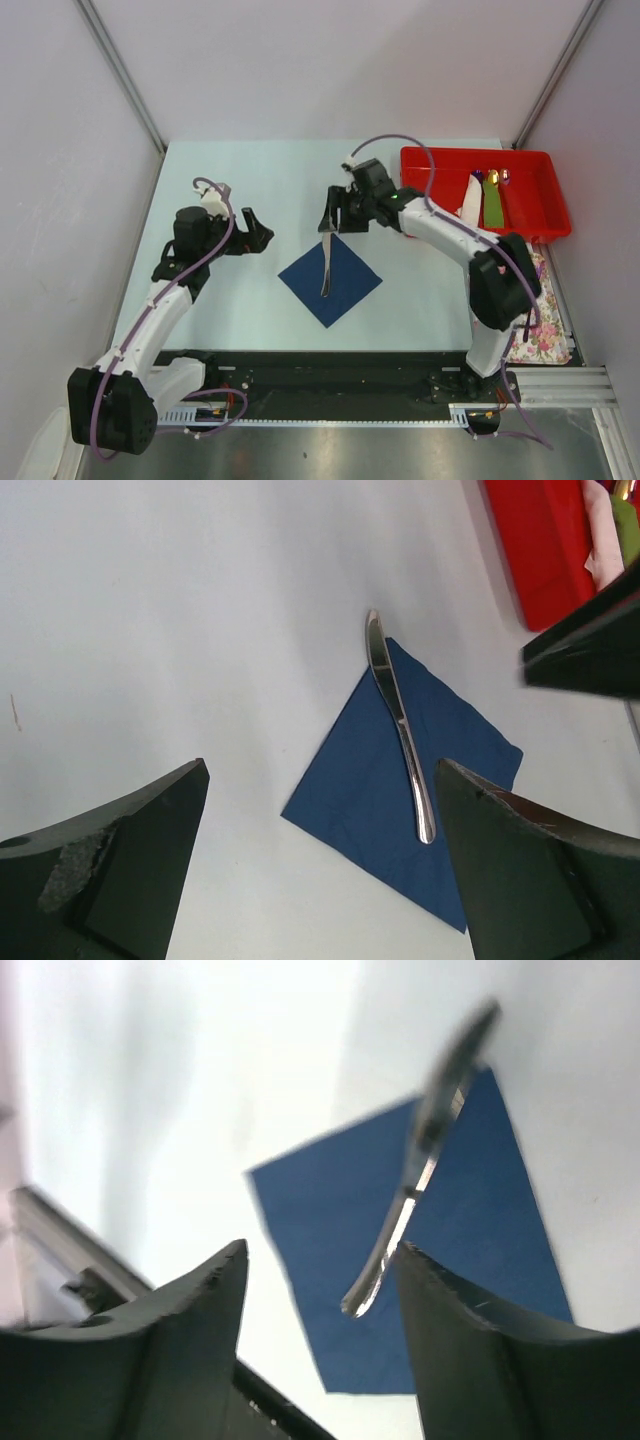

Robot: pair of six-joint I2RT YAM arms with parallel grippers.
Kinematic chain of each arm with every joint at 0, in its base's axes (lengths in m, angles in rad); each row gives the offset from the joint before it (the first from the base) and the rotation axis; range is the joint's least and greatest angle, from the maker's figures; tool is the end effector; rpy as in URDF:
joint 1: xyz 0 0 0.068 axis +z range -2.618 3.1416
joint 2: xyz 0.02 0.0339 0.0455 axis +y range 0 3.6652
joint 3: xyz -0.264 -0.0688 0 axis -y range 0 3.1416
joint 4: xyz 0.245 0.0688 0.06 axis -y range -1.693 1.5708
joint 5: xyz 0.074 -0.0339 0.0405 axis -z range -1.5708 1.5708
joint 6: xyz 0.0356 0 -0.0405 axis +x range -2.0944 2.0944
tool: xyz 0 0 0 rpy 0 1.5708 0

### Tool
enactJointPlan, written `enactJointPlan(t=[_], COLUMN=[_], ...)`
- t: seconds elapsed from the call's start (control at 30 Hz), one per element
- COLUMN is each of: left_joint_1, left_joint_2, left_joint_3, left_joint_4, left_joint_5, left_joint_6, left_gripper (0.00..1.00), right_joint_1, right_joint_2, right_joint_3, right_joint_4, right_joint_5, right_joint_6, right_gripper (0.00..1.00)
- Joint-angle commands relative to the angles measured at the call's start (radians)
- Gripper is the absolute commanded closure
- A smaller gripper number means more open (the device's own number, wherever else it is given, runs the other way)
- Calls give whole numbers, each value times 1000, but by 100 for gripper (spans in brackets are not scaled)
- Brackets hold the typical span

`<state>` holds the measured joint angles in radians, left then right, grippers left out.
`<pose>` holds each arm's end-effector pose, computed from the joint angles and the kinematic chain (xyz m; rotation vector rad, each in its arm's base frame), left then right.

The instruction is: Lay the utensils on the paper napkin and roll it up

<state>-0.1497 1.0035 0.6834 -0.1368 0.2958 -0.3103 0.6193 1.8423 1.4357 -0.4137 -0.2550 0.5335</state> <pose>0.2225 -0.0440 0.2683 0.0251 2.0566 -0.5878 0.3315 0.2473 0.2467 -0.2357 2.5175 0.8136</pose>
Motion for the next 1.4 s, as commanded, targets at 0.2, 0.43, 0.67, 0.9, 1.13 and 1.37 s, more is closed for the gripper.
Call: enactJointPlan(t=[0.2,0.43,0.67,0.9,1.13,1.37], left_joint_1=[9,7,7,-1,-19,-22], left_joint_2=[18,35,110,184,221,224], left_joint_3=[99,107,168,232,271,269], left_joint_4=[68,66,74,98,86,83], left_joint_5=[57,105,117,238,213,197], left_joint_6=[120,143,148,140,166,162], left_gripper=[0,0,0,0,0,0], right_joint_1=[-258,-727,-940,-1214,-1336,-1368], right_joint_2=[-383,-570,-739,-545,-362,-250], right_joint_3=[-53,-202,-325,-288,-414,-466], right_joint_4=[-46,-123,-465,-668,-525,-389], right_joint_5=[-105,-292,-33,-20,80,118], right_joint_6=[-375,-383,-710,-963,-1031,-1027], right_gripper=[27,22,22,23,32,41])
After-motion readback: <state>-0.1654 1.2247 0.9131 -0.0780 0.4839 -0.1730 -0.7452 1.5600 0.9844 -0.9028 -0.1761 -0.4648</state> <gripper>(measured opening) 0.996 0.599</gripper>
